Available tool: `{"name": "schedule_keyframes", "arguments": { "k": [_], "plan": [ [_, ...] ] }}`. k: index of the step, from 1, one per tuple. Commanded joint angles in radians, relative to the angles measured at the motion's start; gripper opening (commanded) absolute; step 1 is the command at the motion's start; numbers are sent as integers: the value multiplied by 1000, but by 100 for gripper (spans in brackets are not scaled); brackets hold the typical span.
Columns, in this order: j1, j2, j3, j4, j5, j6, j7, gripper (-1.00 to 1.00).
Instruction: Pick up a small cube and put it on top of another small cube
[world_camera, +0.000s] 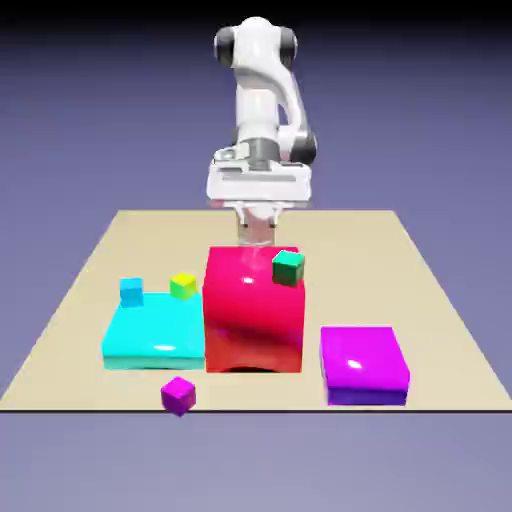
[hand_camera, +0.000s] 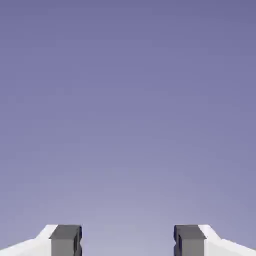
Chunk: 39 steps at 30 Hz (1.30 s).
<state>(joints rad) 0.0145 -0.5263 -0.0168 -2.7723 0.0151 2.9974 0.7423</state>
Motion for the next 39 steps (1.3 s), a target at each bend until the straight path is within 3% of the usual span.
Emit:
{"name": "schedule_keyframes", "arguments": {
  "k": [1,35,39],
  "plan": [
    [2,36,-14,31,13,-33,1,0],
    [71,1268,-488,1095,438,-1149,38,0],
    [73,1320,-465,1054,473,-1067,17,0]
  ]
}}
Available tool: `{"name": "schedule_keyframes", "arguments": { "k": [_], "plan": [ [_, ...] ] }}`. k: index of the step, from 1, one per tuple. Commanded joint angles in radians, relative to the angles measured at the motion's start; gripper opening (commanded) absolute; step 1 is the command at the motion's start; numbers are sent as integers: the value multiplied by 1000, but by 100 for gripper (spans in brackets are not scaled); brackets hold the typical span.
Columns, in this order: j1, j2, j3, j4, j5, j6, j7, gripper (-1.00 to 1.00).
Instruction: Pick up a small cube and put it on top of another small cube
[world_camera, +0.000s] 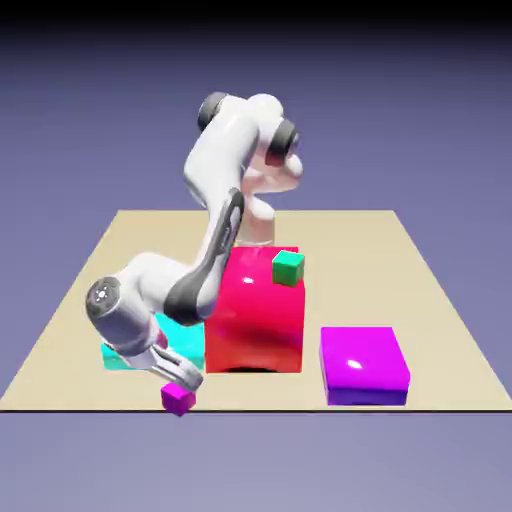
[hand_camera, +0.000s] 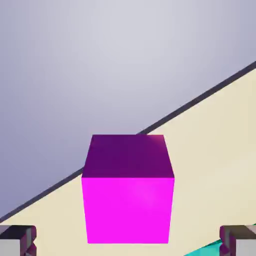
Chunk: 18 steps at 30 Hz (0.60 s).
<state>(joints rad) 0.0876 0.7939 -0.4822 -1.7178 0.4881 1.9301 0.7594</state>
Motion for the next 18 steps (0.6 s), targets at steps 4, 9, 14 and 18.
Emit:
{"name": "schedule_keyframes", "arguments": {
  "k": [4,9,14,18],
  "plan": [
    [1,25,13,-24,18,46,-11,-100],
    [-29,-117,-20,-19,-68,-82,33,-100],
    [-98,-298,-8,-187,-159,-71,63,-100],
    [-154,-443,2,-320,-232,-62,87,-100]
  ]
}}
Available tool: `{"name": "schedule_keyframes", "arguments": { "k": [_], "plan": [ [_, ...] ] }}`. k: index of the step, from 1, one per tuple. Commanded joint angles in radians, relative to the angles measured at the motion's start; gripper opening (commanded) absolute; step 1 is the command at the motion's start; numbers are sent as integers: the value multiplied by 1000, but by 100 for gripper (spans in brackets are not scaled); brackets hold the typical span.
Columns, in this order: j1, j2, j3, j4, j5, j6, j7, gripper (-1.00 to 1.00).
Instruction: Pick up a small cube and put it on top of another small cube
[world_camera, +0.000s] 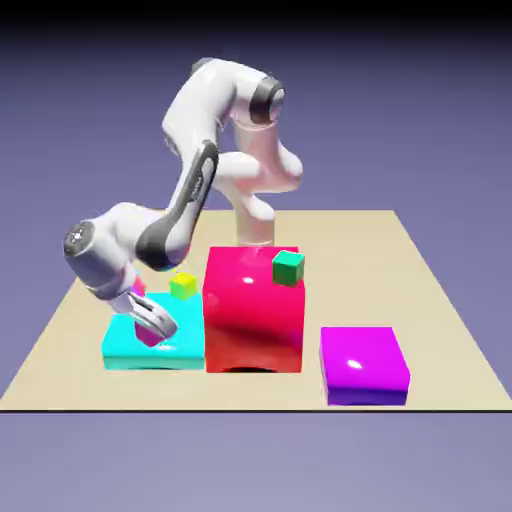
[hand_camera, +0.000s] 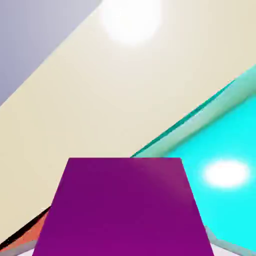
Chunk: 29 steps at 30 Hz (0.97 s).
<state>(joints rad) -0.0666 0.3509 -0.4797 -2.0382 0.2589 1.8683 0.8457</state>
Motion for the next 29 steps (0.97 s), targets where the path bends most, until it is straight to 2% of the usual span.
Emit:
{"name": "schedule_keyframes", "arguments": {
  "k": [1,18,20,25,26,29],
  "plan": [
    [-14,-36,3,-33,-21,2,7,-100],
    [-251,-652,45,-602,-330,41,110,-100],
    [-255,-663,46,-612,-336,42,112,-100],
    [-248,-558,32,-729,-311,256,80,-100],
    [-248,-558,32,-729,-311,256,80,100],
    [-251,-601,37,-682,-321,170,93,100]
  ]
}}
